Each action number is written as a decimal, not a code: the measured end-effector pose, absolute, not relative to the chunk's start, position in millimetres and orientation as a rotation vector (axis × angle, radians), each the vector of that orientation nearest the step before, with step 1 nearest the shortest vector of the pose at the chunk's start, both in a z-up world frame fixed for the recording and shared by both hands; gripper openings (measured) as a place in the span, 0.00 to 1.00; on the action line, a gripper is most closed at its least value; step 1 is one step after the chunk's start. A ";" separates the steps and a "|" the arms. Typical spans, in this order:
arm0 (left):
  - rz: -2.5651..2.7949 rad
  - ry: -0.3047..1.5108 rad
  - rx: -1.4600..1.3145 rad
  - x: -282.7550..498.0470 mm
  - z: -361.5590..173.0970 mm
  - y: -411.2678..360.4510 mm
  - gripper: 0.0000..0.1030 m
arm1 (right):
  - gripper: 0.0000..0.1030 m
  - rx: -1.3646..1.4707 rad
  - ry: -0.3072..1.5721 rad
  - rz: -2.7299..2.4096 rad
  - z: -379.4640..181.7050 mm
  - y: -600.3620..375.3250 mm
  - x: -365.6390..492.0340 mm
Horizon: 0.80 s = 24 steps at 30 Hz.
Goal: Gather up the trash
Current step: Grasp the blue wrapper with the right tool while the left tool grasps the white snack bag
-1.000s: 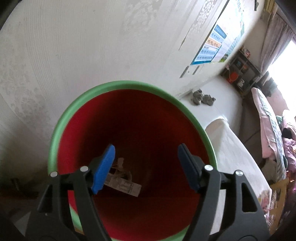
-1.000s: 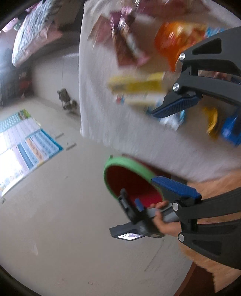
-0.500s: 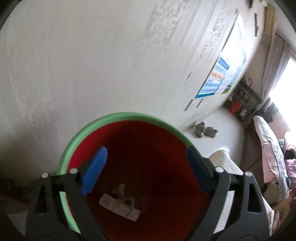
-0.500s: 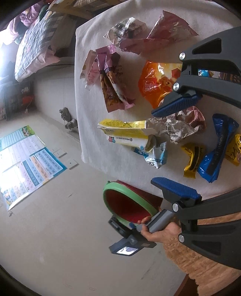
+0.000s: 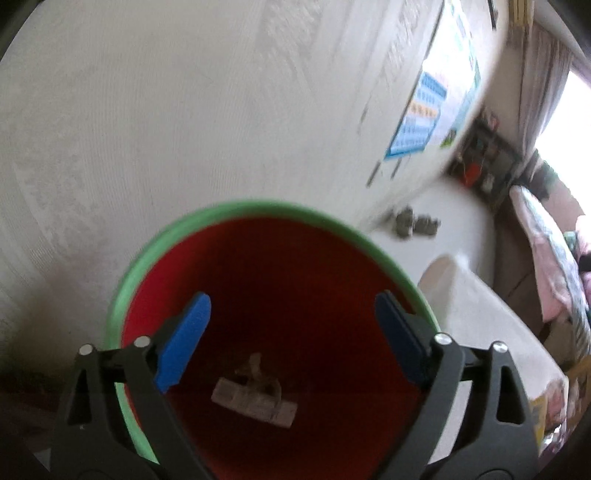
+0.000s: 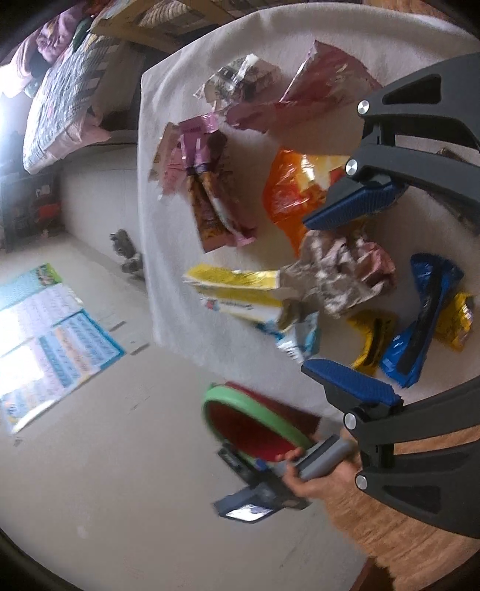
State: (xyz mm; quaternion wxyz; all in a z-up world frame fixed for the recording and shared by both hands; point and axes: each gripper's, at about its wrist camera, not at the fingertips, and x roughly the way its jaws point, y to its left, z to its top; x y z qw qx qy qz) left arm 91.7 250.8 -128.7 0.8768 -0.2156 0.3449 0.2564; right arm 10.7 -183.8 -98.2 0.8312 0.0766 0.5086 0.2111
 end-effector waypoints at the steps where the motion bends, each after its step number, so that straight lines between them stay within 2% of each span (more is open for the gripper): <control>1: 0.533 0.730 -0.446 92.1 -130.3 248.9 0.88 | 0.68 0.125 1.092 0.463 -100.1 -179.9 7.5; 5: 0.520 0.738 -0.394 88.7 -125.5 236.9 0.88 | 0.68 -0.085 1.109 0.578 -104.7 -152.7 -18.2; 7: 0.491 0.714 -0.375 80.4 -118.0 226.5 0.92 | 0.68 -0.152 1.121 0.633 -112.3 -140.3 -28.6; 11: 0.402 0.719 -0.343 61.5 -105.8 201.5 0.93 | 0.66 -0.243 1.191 0.719 -135.6 -118.6 -42.5; 12: 0.375 0.727 -0.333 56.1 -102.3 193.9 0.93 | 0.61 -0.268 1.203 0.731 -141.0 -114.7 -45.8; 14: 0.329 0.744 -0.319 48.1 -98.4 181.1 0.93 | 0.29 -0.321 1.226 0.730 -150.6 -110.4 -49.8; 15: 0.301 0.762 -0.310 46.0 -96.9 173.6 0.93 | 0.28 -0.337 1.240 0.728 -154.8 -109.4 -50.8; 17: 0.230 0.811 -0.289 44.3 -94.6 156.7 0.93 | 0.18 -0.289 1.243 0.751 -151.9 -113.4 -49.6; 19: 0.153 0.859 -0.278 44.4 -94.9 141.7 0.92 | 0.14 -0.189 1.207 0.775 -135.7 -124.3 -43.2; 24: 0.012 0.944 -0.307 49.3 -97.0 111.1 0.85 | 0.13 0.044 1.024 0.655 -84.9 -177.2 -15.7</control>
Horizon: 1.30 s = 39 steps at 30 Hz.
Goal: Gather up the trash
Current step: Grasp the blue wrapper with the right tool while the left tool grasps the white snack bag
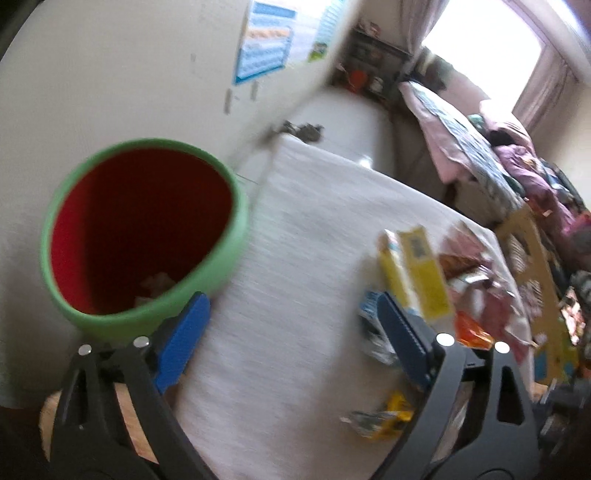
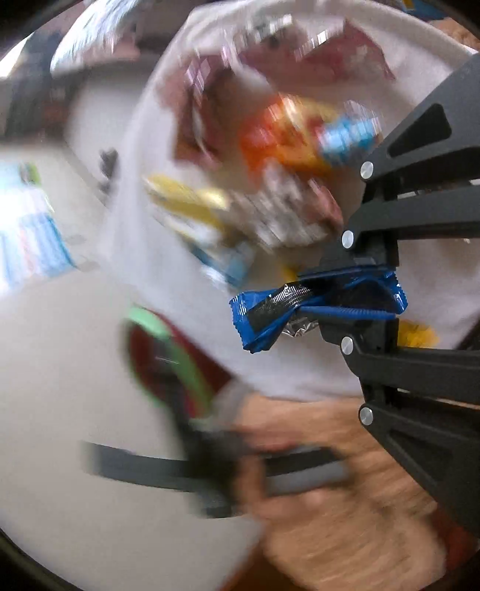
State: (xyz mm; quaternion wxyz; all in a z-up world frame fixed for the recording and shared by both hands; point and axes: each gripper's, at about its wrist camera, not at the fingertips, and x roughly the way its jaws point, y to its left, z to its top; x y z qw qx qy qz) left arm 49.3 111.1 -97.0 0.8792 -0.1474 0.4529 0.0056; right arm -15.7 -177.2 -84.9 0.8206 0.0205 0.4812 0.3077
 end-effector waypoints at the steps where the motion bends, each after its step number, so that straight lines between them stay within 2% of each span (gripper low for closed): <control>1: -0.010 0.958 -0.307 49.4 -98.4 105.4 0.82 | 0.13 0.073 1.000 0.620 -82.0 -187.6 -12.8; 7: -0.146 1.065 -0.192 61.4 -111.7 56.2 0.74 | 0.13 0.312 0.966 0.418 -91.4 -252.5 9.0; 14: -0.175 1.180 -0.150 80.4 -140.3 31.2 0.62 | 0.13 0.307 0.982 0.422 -97.9 -251.9 12.5; 19: -0.177 1.245 -0.170 85.3 -153.4 31.0 0.40 | 0.13 0.273 0.984 0.440 -102.7 -246.5 7.9; 25: -0.190 1.232 -0.209 74.4 -148.1 38.1 0.17 | 0.13 0.287 1.019 0.438 -113.5 -246.5 9.8; 27: -0.187 1.222 -0.208 72.7 -143.0 39.9 0.13 | 0.13 0.283 1.022 0.438 -113.9 -245.6 9.7; 33: -0.170 1.212 -0.255 71.7 -137.7 48.5 0.13 | 0.13 0.281 1.021 0.433 -113.3 -245.6 7.9; 38: -0.150 1.231 -0.262 73.2 -143.3 52.2 0.16 | 0.15 0.285 1.060 0.440 -121.0 -243.1 10.0; 39: -0.148 1.235 -0.263 73.5 -144.3 51.9 0.19 | 0.16 0.282 1.068 0.441 -122.6 -242.4 10.3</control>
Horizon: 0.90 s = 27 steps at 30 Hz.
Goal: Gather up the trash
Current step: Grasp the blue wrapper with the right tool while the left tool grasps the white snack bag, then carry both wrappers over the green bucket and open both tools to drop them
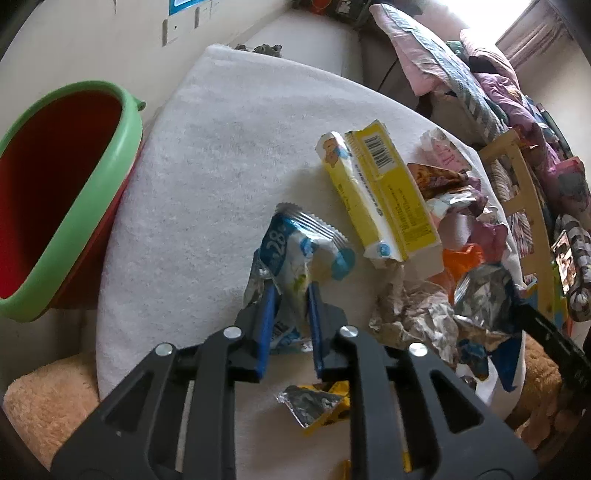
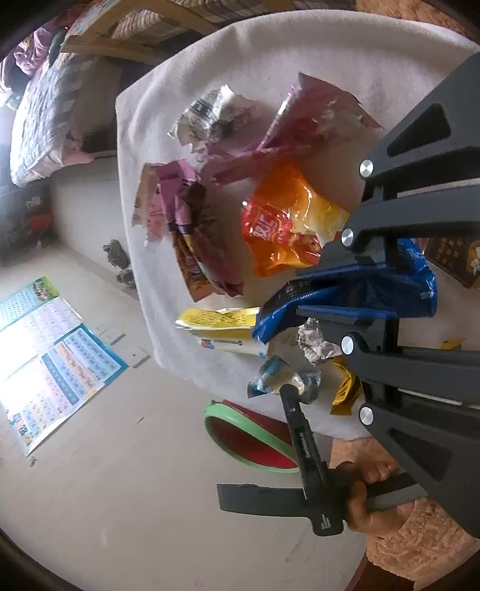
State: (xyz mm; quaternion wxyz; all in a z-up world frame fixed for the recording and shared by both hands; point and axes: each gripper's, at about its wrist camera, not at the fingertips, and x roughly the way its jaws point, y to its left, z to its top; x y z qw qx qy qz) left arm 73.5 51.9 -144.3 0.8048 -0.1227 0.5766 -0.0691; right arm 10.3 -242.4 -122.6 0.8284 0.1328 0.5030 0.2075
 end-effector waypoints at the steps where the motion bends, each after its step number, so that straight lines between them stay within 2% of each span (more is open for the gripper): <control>1: -0.146 1.236 -0.260 73.6 -145.2 52.4 0.22 | 0.16 0.281 1.073 0.439 -123.9 -241.8 10.3; 3: -0.148 1.244 -0.258 74.7 -147.8 51.8 0.26 | 0.18 0.286 1.089 0.437 -127.3 -241.4 11.2; 5: -0.145 1.252 -0.258 76.1 -150.9 51.0 0.32 | 0.28 0.283 1.100 0.432 -129.9 -240.9 11.5; 7: -0.139 1.253 -0.261 77.5 -152.1 49.9 0.42 | 0.37 0.286 1.110 0.430 -132.1 -240.7 11.6; 8: -0.141 1.252 -0.264 78.4 -152.1 49.2 0.42 | 0.43 0.289 1.115 0.430 -132.7 -240.5 11.4; 11: -0.147 1.257 -0.241 78.7 -153.6 45.9 0.42 | 0.51 0.284 1.122 0.440 -132.6 -237.5 11.0; 13: -0.147 1.260 -0.235 77.8 -155.2 44.9 0.42 | 0.52 0.263 1.130 0.447 -133.1 -233.3 9.9; 15: -0.144 1.263 -0.246 77.1 -157.0 45.9 0.41 | 0.52 0.241 1.140 0.458 -134.2 -229.4 8.6; 17: -0.137 1.262 -0.257 75.3 -157.9 49.1 0.30 | 0.52 0.220 1.142 0.471 -133.9 -225.5 7.0; 19: -0.132 1.254 -0.271 72.8 -156.3 53.7 0.29 | 0.45 0.203 1.138 0.480 -133.1 -222.6 5.9; 20: -0.125 1.246 -0.273 71.2 -154.8 55.8 0.29 | 0.35 0.192 1.133 0.482 -131.9 -221.4 5.0; 23: -0.103 1.211 -0.296 66.4 -145.5 65.1 0.28 | 0.29 0.198 1.099 0.467 -126.3 -225.4 3.8; 27: -0.072 1.152 -0.336 57.6 -128.6 77.0 0.28 | 0.27 0.237 1.041 0.445 -115.5 -235.2 3.5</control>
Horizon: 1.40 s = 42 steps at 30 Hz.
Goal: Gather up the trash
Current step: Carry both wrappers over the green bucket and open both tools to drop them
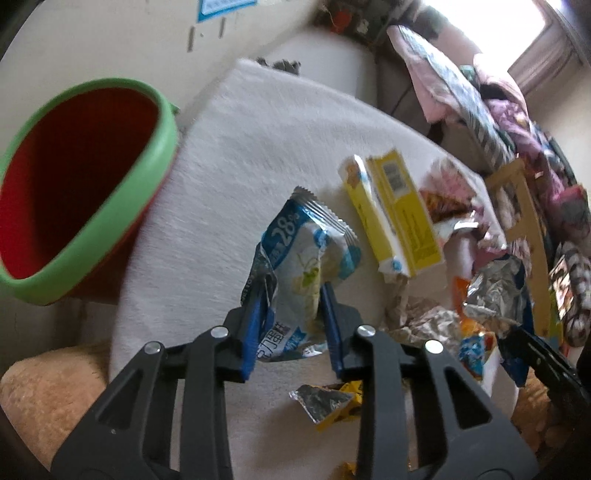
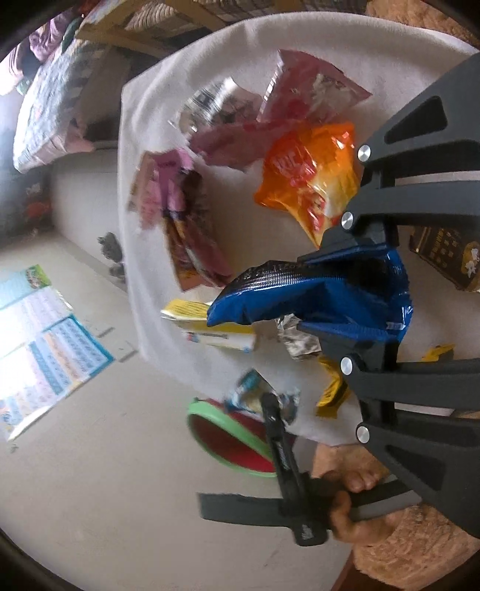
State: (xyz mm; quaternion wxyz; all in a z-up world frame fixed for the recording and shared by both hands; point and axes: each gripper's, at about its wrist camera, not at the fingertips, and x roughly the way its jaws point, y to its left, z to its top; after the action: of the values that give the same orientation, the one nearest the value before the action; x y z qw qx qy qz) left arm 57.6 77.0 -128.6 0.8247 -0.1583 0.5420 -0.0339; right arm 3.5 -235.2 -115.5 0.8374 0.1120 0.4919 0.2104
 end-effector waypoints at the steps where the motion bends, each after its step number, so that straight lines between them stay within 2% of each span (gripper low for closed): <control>1: -0.062 1.137 -0.345 54.5 -123.8 80.1 0.28 | 0.27 0.243 1.031 0.442 -113.7 -236.9 3.2; 13: 0.010 1.015 -0.336 35.8 -81.6 100.7 0.28 | 0.27 0.281 0.987 0.453 -106.9 -238.7 0.8; 28: 0.024 0.963 -0.393 16.6 -66.6 118.1 0.28 | 0.27 0.217 1.003 0.463 -109.9 -226.3 -6.9; 42: 0.069 0.895 -0.465 -16.7 -48.0 139.6 0.28 | 0.27 0.169 0.968 0.554 -87.5 -201.2 -27.9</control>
State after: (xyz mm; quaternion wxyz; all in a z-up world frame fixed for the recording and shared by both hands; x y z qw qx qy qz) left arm -16.7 139.6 -48.0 0.8749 -0.2226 0.4287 0.0332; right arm -27.9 -201.2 -87.5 0.8451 0.0802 0.4588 0.2624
